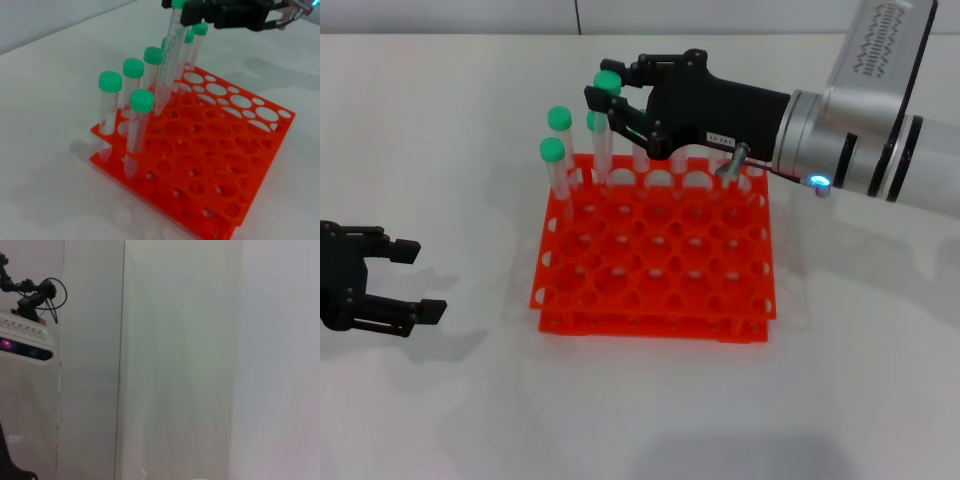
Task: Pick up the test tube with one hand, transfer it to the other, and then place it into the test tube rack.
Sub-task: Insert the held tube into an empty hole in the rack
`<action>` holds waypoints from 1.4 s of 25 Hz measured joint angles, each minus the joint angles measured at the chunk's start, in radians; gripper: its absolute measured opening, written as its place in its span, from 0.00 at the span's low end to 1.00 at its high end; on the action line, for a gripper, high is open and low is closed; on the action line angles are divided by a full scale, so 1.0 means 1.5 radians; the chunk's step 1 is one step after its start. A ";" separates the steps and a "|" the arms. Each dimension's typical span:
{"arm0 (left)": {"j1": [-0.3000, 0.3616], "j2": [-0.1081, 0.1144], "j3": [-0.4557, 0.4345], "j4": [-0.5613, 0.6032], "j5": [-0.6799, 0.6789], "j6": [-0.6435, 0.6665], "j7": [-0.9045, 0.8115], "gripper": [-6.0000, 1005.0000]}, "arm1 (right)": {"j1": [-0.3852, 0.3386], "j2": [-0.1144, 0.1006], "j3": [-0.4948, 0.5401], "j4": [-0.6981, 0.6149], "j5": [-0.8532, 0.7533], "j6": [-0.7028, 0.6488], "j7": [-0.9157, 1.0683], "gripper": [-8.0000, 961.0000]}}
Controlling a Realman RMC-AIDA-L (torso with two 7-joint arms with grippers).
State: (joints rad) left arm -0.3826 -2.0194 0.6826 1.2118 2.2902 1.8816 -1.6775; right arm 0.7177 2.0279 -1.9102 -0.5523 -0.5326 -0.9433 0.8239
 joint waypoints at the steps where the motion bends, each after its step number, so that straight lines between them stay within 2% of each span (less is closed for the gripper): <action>1: 0.000 0.000 0.000 0.000 0.000 0.000 0.000 0.88 | 0.000 0.000 -0.004 0.000 0.003 0.000 0.000 0.29; 14: -0.007 -0.004 0.001 -0.007 0.000 -0.002 0.000 0.88 | 0.007 0.000 -0.046 -0.005 0.033 0.039 -0.005 0.29; 35: -0.008 -0.008 0.001 -0.008 0.000 -0.003 -0.001 0.88 | 0.006 0.000 -0.072 -0.004 0.036 0.052 -0.008 0.29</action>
State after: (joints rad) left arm -0.3941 -2.0307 0.6842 1.1994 2.2902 1.8776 -1.6797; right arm 0.7269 2.0279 -2.0181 -0.5587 -0.4783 -0.8650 0.8118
